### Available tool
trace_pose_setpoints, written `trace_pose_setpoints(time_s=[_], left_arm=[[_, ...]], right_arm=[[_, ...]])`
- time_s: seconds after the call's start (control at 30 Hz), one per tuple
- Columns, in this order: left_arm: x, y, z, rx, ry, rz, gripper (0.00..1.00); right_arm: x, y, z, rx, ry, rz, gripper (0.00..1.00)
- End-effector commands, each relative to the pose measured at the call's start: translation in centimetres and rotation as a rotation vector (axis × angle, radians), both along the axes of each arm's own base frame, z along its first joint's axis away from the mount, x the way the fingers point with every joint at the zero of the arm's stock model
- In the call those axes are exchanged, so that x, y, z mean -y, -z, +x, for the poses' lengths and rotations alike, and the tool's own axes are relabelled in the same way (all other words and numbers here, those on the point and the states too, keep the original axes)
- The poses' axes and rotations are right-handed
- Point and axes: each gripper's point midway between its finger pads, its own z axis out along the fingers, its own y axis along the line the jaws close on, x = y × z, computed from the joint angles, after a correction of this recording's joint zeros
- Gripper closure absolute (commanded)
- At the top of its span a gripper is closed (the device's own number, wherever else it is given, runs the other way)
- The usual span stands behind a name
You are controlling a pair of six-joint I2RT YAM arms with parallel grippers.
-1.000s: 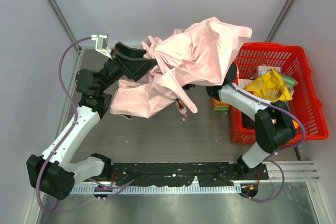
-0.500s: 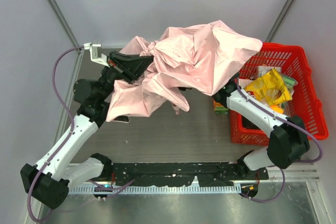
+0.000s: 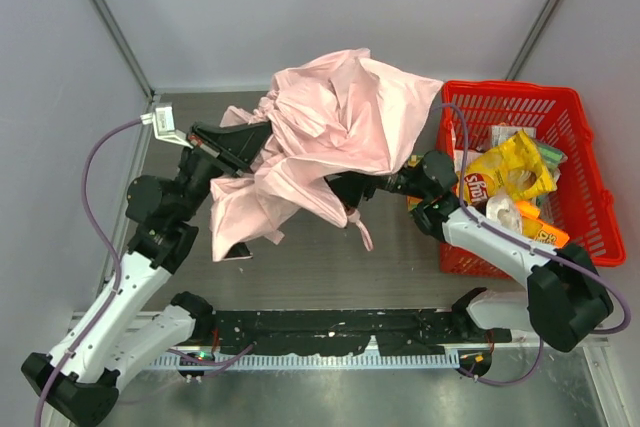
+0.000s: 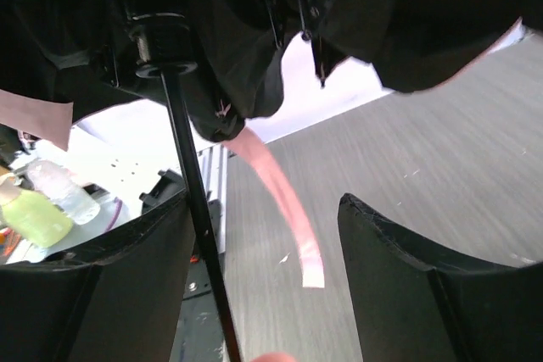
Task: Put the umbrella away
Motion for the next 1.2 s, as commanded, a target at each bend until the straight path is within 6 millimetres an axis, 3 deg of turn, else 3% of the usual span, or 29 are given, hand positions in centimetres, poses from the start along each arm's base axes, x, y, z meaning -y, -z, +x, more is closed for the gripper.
trace_pose_setpoints(time_s=[0.0,0.1,0.13,0.17,0.2,0.3,0.33,0.37,0.43,0.47,0.7,1.0,1.17], left_arm=[[-1.1,-2.1,-0.6,-0.040,0.009,-0.124,1.00],[-1.3,-1.5,-0.4,-0.060,0.000,-0.144,1.00],[-1.5,-1.4,-0.5,-0.061,-0.005,-0.148,1.00],[-1.5,-1.2,-0.5,-0.061,-0.008,-0.147,1.00],[-1.4,-1.2,-0.6,-0.054,-0.002,-0.144,1.00],[-0.9,-0.9,-1.7,-0.025,0.048,-0.127,0.97],[-0.8,-0.7,-2.0,-0.023,0.065,-0.120,0.83],[-0.7,-0.3,-2.2,-0.033,0.076,-0.114,0.56],[-0.4,0.5,-2.6,-0.057,0.107,-0.111,0.13],[-0.2,0.7,-2.9,-0.054,0.123,-0.099,0.01],[-0.6,1.4,-3.2,-0.031,0.083,-0.039,0.00],[0.2,0.2,-0.8,-0.003,0.027,-0.002,0.00],[0.5,0.8,1.1,-0.025,-0.044,-0.002,0.23]], right_arm=[[-1.1,-4.1,-1.0,0.194,0.072,0.070,0.30],[-1.9,-3.3,-0.2,0.254,0.255,-0.011,0.36],[-2.5,-3.5,-1.0,0.312,0.273,-0.028,0.56],[-2.7,-3.4,-1.1,0.315,0.315,-0.050,0.92],[-2.2,-3.0,-0.2,0.344,0.396,-0.069,0.99],[-1.8,-2.8,-0.5,0.421,0.421,-0.051,0.99],[-1.9,-2.9,-1.3,0.479,0.386,-0.032,0.99],[-2.0,-2.8,-1.7,0.508,0.368,-0.029,1.00],[-2.3,-2.8,-2.3,0.550,0.320,-0.023,0.99],[-2.8,-3.0,-3.0,0.555,0.266,-0.009,1.00],[-3.3,-3.1,-3.8,0.601,0.193,-0.034,1.00],[-4.0,-2.7,-1.6,0.535,0.276,-0.125,0.99],[-5.2,-2.3,-1.2,0.557,0.323,-0.175,1.00]])
